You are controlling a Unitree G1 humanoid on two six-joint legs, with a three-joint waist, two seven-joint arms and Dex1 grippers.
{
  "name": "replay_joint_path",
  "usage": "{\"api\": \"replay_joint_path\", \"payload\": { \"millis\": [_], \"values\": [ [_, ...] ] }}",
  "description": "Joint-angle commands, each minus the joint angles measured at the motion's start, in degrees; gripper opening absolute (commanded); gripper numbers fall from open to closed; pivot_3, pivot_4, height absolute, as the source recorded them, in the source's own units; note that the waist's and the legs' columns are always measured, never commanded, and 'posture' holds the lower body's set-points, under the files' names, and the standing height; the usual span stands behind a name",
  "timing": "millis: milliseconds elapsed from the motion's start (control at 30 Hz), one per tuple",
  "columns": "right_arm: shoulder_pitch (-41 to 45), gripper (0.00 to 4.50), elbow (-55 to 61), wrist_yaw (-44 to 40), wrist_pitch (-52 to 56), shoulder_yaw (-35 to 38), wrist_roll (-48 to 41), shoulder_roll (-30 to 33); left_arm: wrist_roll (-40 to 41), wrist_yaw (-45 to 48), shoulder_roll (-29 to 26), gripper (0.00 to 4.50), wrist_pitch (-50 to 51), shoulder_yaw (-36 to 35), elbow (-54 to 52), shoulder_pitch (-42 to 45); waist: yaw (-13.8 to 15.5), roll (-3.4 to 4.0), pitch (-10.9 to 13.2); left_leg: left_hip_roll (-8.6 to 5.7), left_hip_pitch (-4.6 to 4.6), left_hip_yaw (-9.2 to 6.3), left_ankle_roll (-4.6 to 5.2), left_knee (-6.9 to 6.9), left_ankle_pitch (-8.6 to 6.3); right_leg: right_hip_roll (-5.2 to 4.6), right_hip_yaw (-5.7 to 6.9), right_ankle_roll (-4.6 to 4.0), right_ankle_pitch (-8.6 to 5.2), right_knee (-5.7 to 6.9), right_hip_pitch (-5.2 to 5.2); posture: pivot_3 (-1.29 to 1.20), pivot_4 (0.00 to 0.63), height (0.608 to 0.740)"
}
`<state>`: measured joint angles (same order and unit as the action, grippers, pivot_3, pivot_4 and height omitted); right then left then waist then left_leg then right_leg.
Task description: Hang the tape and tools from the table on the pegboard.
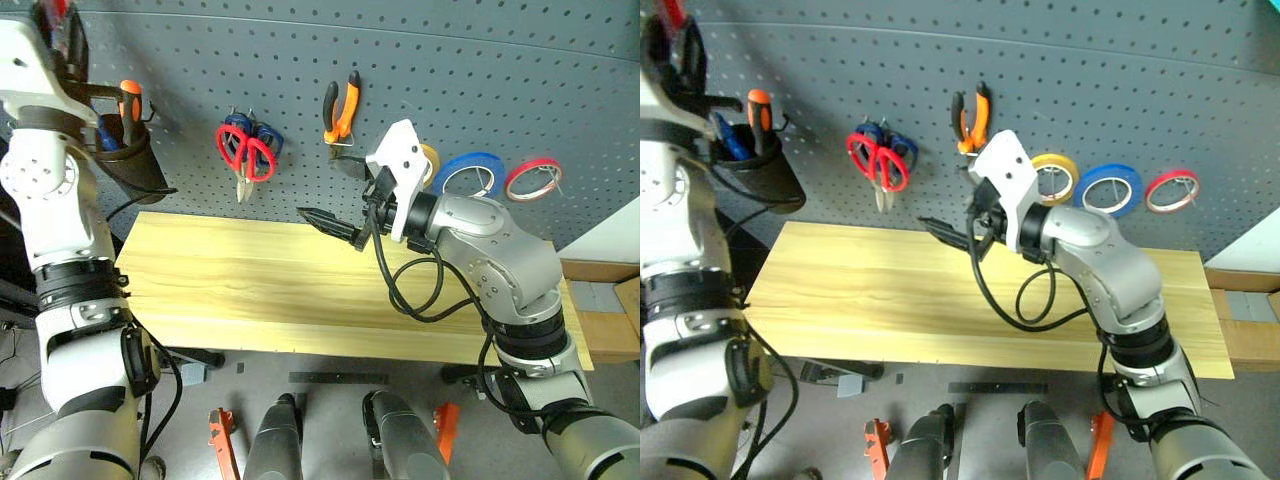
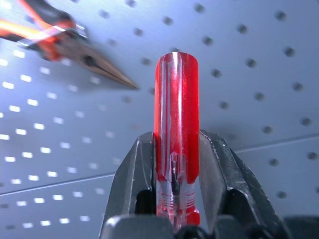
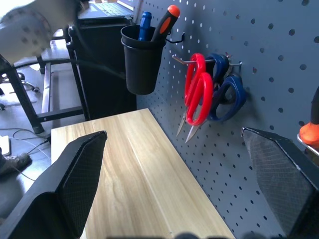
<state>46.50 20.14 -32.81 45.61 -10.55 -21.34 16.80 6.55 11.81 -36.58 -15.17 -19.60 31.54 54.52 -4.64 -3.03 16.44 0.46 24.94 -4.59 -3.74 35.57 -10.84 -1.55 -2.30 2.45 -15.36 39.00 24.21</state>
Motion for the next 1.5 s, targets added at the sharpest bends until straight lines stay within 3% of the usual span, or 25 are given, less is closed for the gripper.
{"api": "replay_joint_path", "payload": {
  "millis": [33,133,500,633,800,867,1100,1267,1367,1433,1500],
  "values": [
    [1.11,4.5,1.29,0.22,-1.51,0.8,0.14,0.11,-0.81,-1.65,1.06,0.81,-5.86,0.49,4.74,2.21,-0.08,0.0,0.0,0.0,0.01,0.01,0.02,0.05,-0.01,0.0,0.0,0.0,0.0,0.01,0.0,-0.12,0.181,0.74],
    [0.71,4.5,1.86,-0.07,-1.43,0.6,-0.18,0.51,-1.83,-3.71,1.75,0.81,-8.51,0.81,5.71,1.28,-0.19,0.0,0.0,0.0,0.05,0.01,0.03,0.16,-0.02,0.04,0.0,0.0,0.0,0.06,0.01,-0.13,0.181,0.74],
    [1.18,4.5,1.49,0.04,-1.78,2.94,-2.12,-0.23,0.85,-6.59,2.14,4.45,-8.88,-1.6,-0.23,-2.81,-0.41,-0.02,-0.19,0.04,0.06,0.03,0.03,0.31,-0.02,0.06,-0.01,-0.05,0.05,0.16,0.01,-0.11,0.167,0.74],
    [1.31,4.5,1.08,-0.18,-2.39,4.09,-2.51,0.23,1.21,-6.53,3.16,4.45,-4.76,-0.32,-7.92,-3.97,-0.36,-0.02,-0.65,0.03,0.06,0.02,0.03,0.37,-0.02,0.05,-0.02,-0.06,0.08,0.17,-0.01,-0.11,0.154,0.74],
    [0.03,4.5,2.08,-0.75,-1.77,7.43,-4.95,1.92,6.38,1.63,6.0,4.45,11.09,6.89,-23.34,-8.05,-0.11,-0.01,-1.8,0.03,0.05,-0.01,0.02,0.39,-0.01,0.03,-0.01,-0.06,0.08,0.14,-0.11,-0.11,0.129,0.74],
    [-2.0,4.5,3.29,-1.34,-1.69,8.1,-5.42,3.55,9.61,3.83,7.61,4.45,19.81,9.89,-30.63,-12.09,-0.29,0.11,-3.0,0.02,0.04,0.03,0.01,0.37,-0.01,0.01,-0.06,-0.06,0.08,0.08,-0.13,-0.11,0.123,0.74],
    [-13.39,4.5,8.95,1.85,-1.04,8.56,-5.4,5.39,7.84,1.91,11.16,4.45,35.57,16.21,-45.85,-23.8,-0.94,0.39,-5.01,0.13,-0.17,0.05,0.04,0.45,-0.02,0.37,-0.16,-0.21,0.17,0.31,-0.19,-0.1,0.087,0.74],
    [-24.52,4.5,7.49,6.52,-9.38,5.74,2.99,5.8,6.63,2.26,12.76,4.45,38.58,18.35,-49.42,-32.19,-1.17,0.83,-6.9,0.11,-0.39,0.07,0.0,0.51,0.01,0.42,-0.25,-0.21,0.17,0.69,-0.24,-0.1,0.063,0.74],
    [-30.23,4.5,4.44,8.12,-15.97,4.34,7.31,4.95,5.41,2.91,13.54,4.45,38.33,19.67,-48.05,-38.1,-1.26,1.25,-7.86,0.12,-1.22,0.11,0.02,0.37,0.0,0.47,-0.26,-0.19,0.1,0.23,-1.16,-0.1,0.05,0.74],
    [-33.28,4.5,0.75,10.4,-21.64,3.9,10.7,3.57,3.63,2.98,14.03,4.45,36.24,20.1,-44.48,-42.52,-1.53,1.23,-8.5,0.15,-1.31,0.12,0.02,0.39,0.0,0.52,-0.29,0.05,-0.02,0.09,-1.33,-0.1,0.042,0.74],
    [-35.22,4.5,-3.08,12.17,-26.37,4.29,12.89,2.2,2.88,2.16,15.04,4.45,33.59,18.83,-40.71,-45.72,-1.63,1.24,-8.75,0.15,-2.08,0.16,0.02,0.32,-0.02,0.51,-0.32,0.04,-0.06,-0.06,-2.13,-0.1,0.037,0.74]
  ]
}}
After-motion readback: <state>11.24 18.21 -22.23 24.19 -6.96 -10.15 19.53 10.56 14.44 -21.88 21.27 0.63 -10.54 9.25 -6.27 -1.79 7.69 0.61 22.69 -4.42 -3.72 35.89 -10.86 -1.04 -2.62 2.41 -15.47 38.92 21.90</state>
